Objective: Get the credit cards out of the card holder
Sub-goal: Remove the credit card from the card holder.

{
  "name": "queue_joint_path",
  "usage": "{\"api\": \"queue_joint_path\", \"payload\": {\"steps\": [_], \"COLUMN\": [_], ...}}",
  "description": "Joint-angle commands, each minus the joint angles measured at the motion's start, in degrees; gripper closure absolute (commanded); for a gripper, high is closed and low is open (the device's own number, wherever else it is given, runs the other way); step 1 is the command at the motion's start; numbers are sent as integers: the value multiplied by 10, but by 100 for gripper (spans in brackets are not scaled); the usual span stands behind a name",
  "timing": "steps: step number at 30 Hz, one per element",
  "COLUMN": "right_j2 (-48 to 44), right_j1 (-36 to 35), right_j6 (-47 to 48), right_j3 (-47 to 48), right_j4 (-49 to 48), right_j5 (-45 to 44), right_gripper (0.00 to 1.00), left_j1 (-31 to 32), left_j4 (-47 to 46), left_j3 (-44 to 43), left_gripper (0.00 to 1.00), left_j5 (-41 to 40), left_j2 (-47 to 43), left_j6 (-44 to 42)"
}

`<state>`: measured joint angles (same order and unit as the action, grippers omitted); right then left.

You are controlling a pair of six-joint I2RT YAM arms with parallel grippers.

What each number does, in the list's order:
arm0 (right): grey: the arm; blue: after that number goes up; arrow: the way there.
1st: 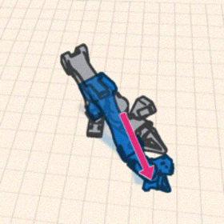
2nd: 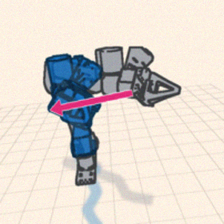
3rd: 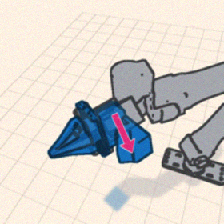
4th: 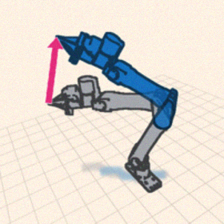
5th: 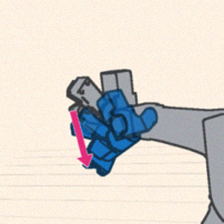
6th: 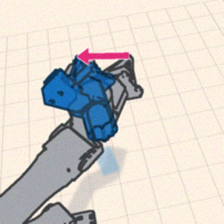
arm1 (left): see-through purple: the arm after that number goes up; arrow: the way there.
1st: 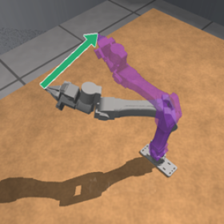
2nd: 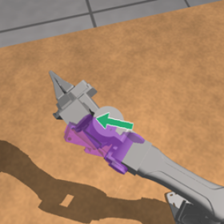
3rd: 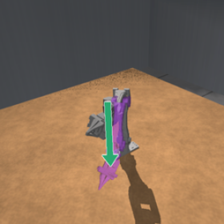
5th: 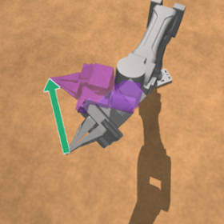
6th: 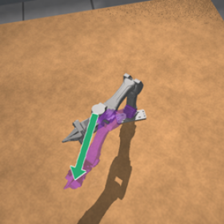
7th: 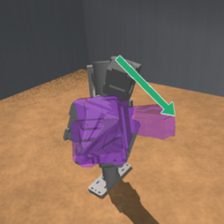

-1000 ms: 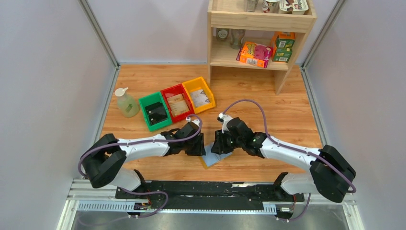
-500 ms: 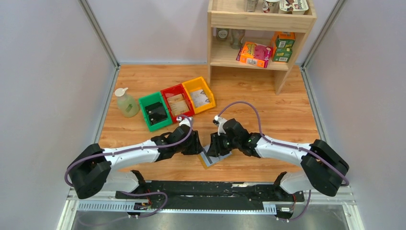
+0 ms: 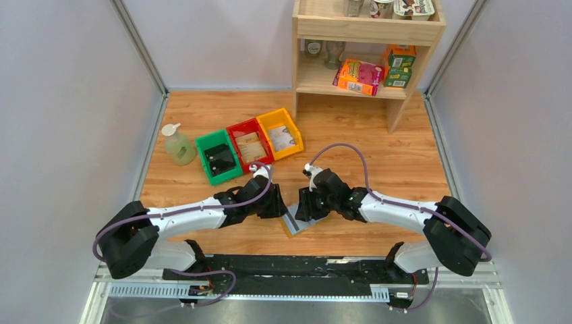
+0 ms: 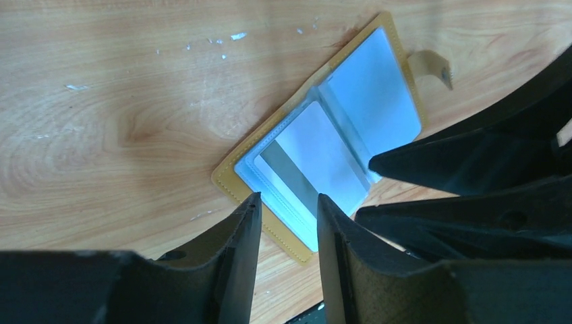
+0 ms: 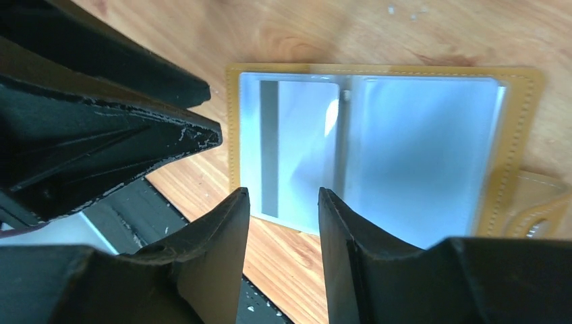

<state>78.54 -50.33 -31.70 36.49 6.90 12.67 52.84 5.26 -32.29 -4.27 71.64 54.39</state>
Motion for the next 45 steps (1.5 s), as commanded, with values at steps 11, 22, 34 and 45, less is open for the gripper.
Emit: {"api": "queue_joint_path", "payload": {"steps": [11,22,34,45], "right_j2": [46,22,4,50], "right_j1": [35,66,73,84], "right_j6": [-3,-16,-1,-6], "right_j3": [10,-20,-13,-18], "right_j4": [-40,-80,-54,-85], "right_j5": [24,51,23,55], "right_gripper": [60,63,64,64], "left_j1": [2,1,2,2], "left_j4": [-40,-3,1,-22], "left_j3": [-7,-17,-75,-33], "left_gripper": [76,86,68,100], "left_j5": [52,44,72,81], "left_j2": [103,108,75,135], "left_j6": [26,17,7,26]}}
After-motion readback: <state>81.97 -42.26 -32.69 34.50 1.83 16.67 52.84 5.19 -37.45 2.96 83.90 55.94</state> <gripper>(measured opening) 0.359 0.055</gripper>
